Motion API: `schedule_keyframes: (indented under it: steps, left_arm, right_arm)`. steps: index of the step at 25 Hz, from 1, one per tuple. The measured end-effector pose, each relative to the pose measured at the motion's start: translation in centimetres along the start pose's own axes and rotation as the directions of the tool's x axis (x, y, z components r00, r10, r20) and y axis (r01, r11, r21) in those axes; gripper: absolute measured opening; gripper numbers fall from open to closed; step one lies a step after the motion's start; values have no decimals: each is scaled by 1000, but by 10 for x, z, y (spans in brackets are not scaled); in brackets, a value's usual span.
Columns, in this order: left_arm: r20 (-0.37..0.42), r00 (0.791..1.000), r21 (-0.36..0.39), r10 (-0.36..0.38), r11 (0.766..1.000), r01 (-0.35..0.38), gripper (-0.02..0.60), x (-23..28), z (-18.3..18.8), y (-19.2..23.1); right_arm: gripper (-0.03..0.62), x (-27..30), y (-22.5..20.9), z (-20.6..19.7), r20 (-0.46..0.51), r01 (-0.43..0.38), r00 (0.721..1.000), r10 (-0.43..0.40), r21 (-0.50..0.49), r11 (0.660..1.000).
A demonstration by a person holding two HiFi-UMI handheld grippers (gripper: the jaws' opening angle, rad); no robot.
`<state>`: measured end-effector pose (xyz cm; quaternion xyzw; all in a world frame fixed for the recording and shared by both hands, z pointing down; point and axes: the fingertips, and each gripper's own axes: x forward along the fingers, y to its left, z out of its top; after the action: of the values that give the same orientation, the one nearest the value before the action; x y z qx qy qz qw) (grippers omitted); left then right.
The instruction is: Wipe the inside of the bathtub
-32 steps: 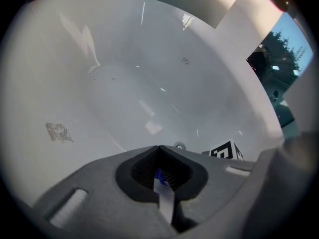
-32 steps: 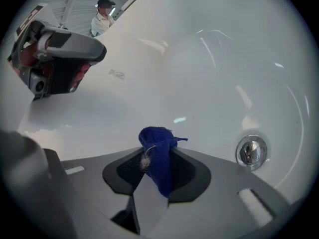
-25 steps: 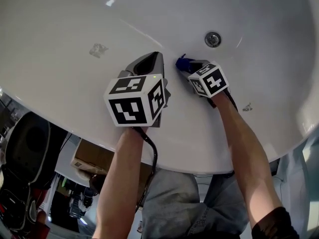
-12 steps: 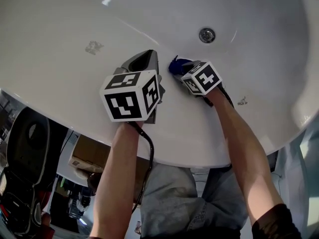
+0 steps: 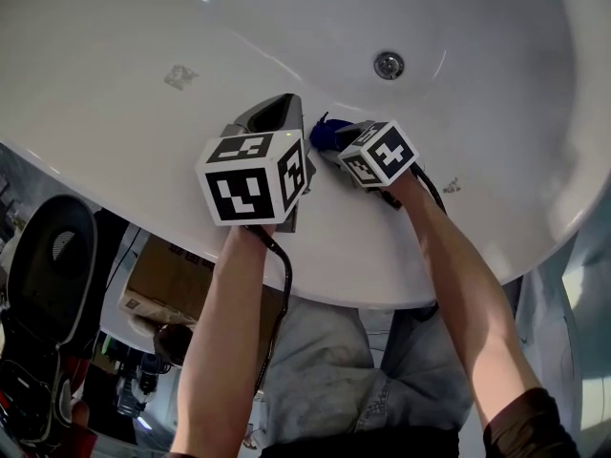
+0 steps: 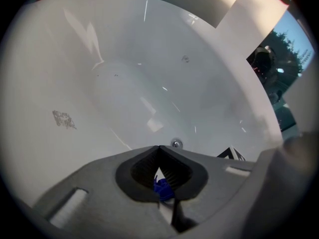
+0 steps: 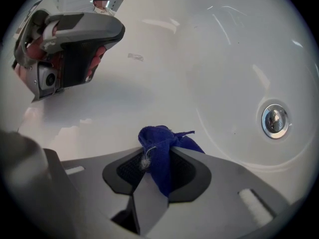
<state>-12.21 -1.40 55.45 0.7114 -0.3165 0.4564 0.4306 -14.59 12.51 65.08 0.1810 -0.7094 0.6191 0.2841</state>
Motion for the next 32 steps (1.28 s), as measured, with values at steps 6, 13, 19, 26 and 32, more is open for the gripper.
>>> schedule_keyframes:
  steps: [6, 13, 19, 26, 32]
  left_arm:
    - [17, 1000, -25, -5, 1000, 5, 3, -14, 5, -3]
    - [44, 999, -28, 16, 1000, -15, 3, -26, 8, -1]
    - [53, 998, -18, 28, 999, -27, 3, -32, 7, -6]
    - [42, 998, -8, 35, 999, -35, 3, -40, 3, -11]
    - [67, 997, -12, 49, 999, -48, 3, -51, 6, -15]
  right_arm:
    - [127, -14, 24, -4, -18, -41, 999, 41, -2, 999]
    - [126, -30, 59, -16, -35, -93, 995, 92, -18, 996]
    - [126, -48, 89, -22, -23, -135, 991, 135, -28, 990]
    - [126, -70, 123, -30, -29, -192, 981, 191, -66, 979]
    - [124, -93, 152, -45, -51, -251, 968, 247, -110, 962]
